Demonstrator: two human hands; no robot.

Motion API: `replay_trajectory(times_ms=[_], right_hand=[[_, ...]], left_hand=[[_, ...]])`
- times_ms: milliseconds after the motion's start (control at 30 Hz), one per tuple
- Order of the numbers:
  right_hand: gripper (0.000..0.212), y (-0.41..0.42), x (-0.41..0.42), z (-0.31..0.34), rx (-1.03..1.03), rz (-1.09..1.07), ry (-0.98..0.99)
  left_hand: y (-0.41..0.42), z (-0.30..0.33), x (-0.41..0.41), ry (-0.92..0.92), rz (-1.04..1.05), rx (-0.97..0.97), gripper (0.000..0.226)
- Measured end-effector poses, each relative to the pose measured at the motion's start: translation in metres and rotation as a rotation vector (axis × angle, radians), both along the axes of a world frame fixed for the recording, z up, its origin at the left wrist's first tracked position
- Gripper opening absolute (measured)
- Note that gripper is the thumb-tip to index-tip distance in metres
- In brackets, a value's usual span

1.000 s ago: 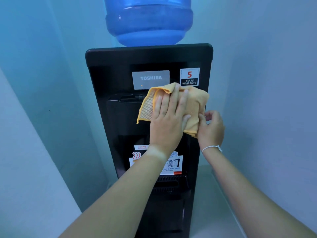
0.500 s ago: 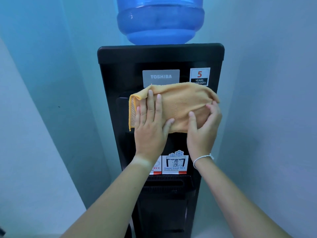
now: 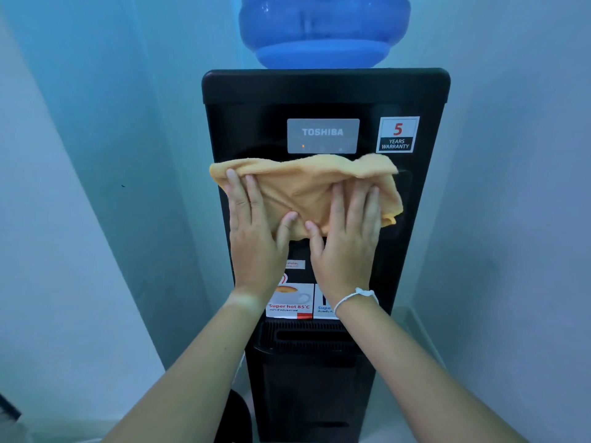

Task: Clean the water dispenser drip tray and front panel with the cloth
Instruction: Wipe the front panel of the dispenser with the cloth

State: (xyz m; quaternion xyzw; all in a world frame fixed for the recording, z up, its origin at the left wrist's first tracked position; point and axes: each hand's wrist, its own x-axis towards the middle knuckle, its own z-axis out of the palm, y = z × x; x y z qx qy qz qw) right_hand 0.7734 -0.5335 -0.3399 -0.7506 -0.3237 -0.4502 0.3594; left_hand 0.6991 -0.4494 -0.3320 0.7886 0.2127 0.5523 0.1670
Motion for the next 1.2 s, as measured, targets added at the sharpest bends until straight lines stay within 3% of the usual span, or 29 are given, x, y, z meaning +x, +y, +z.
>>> replay_trajectory(times_ms=[200,467,633,733,833,1200], right_hand=[[0.059,0.014,-0.009,0.021,-0.086,0.007,-0.109],[0.059,0.026,-0.021,-0.001,-0.131,0.003,-0.16],[0.058,0.029,-0.022,0.014,-0.176,0.026,-0.207],[0.056,0.034,-0.024,0.023,-0.16,0.044,-0.233],[0.054,0.042,-0.029,0.019,-0.122,0.043,-0.259],[0.047,0.059,-0.046,-0.013,-0.22,0.086,-0.296]], left_hand=[[0.01,0.011,-0.014,-0.145,-0.211,-0.236,0.075],[0.006,-0.018,-0.026,-0.235,-0.251,-0.535,0.052],[0.016,-0.007,-0.021,-0.239,-0.342,-0.564,0.052],[0.02,-0.002,-0.023,-0.272,-0.294,-0.516,0.012],[0.024,-0.001,-0.026,-0.332,-0.197,-0.481,0.044],[0.034,-0.032,-0.031,-0.328,-0.109,-0.481,0.045]])
